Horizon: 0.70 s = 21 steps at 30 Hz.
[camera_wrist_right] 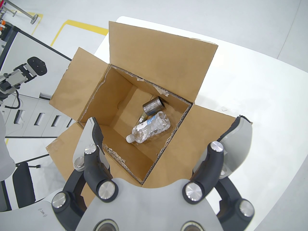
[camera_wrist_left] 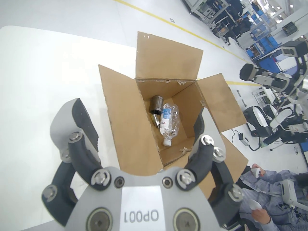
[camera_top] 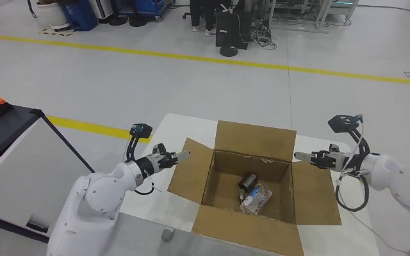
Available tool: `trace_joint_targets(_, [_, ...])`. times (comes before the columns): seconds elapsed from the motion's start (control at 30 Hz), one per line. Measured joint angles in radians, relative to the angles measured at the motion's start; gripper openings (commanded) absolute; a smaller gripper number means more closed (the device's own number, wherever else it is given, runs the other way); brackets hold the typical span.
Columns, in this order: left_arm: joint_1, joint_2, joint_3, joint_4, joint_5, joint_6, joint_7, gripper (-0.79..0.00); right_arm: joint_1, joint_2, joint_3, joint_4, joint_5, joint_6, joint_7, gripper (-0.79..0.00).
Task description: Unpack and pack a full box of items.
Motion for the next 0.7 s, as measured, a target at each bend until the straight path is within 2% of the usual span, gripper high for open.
trace_joint_targets(0.27, [-0.043, -0.001, 0.051, 0.053, 0.014, 0.073, -0.022, 0.0, 0.0, 0.0, 0.0, 0.0, 0.0, 0.0, 0.0, 0.0])
trace_joint_targets(0.7, [-0.084, -0.005, 0.142, 0.083, -0.008, 0.083, -0.045, 0.0, 0.0, 0.0, 0.0, 0.0, 0.0, 0.0, 0.0, 0.0])
